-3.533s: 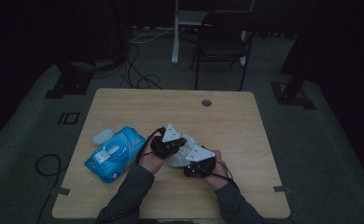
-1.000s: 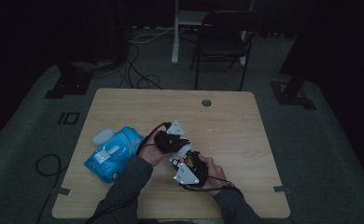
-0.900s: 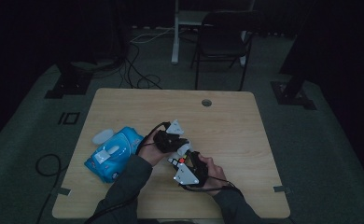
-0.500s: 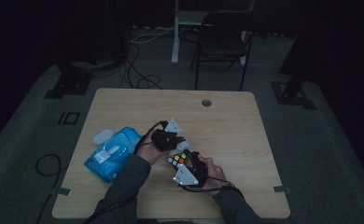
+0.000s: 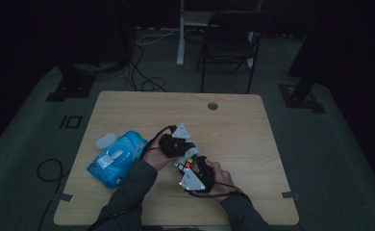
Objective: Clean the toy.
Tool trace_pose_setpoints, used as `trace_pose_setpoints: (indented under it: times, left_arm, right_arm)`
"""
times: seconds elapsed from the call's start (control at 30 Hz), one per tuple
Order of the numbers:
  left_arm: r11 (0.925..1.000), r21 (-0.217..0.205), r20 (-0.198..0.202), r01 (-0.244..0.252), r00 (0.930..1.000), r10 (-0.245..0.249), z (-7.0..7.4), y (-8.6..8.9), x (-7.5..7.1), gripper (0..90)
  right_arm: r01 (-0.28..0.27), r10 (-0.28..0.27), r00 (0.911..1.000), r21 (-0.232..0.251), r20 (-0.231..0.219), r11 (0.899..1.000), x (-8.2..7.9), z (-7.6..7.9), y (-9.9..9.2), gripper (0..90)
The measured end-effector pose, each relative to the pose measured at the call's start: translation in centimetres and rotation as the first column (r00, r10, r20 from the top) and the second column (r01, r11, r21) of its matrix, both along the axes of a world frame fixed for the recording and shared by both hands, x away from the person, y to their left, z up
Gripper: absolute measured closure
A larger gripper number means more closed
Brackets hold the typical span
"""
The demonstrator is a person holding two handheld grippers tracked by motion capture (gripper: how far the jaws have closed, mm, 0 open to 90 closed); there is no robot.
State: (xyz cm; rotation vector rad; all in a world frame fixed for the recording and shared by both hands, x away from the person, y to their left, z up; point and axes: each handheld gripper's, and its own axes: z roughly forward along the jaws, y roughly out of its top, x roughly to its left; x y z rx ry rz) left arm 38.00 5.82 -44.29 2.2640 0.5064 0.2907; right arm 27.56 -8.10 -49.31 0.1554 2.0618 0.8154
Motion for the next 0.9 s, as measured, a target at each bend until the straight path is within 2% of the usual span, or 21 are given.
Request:
trace_pose_setpoints:
  times: [0.23, 0.53, 0.7, 0.9]
  left_arm:
    - [0.9978, -0.018, 0.005, -0.064, 0.9979, 0.064, -0.3, 1.2, 0.2, 87.7]
    - [0.9904, -0.088, 0.021, -0.106, 0.9939, 0.109, -0.2, 2.6, -0.8, 87.7]
    - [0.987, -0.118, 0.024, -0.109, 0.9934, 0.112, -0.3, 3.0, -1.4, 87.6]
    - [0.984, -0.138, 0.037, -0.113, 0.9922, 0.12, -0.3, 3.0, -1.9, 87.7]
  right_arm:
    - [-0.007, 0.008, 0.9997, 0.015, -0.022, 1.0, 0.1, 0.1, -0.2, 34.1]
    - [0.01, 0.001, 0.9955, 0.116, -0.094, 0.993, 1.0, 0.7, -1.4, 34.1]
    - [0.015, 0.017, 0.9872, 0.196, -0.158, 0.98, 1.5, 1.1, -2.1, 34.1]
    - [0.026, 0.037, 0.9751, 0.28, -0.219, 0.96, 2.1, 1.5, -3.0, 34.1]
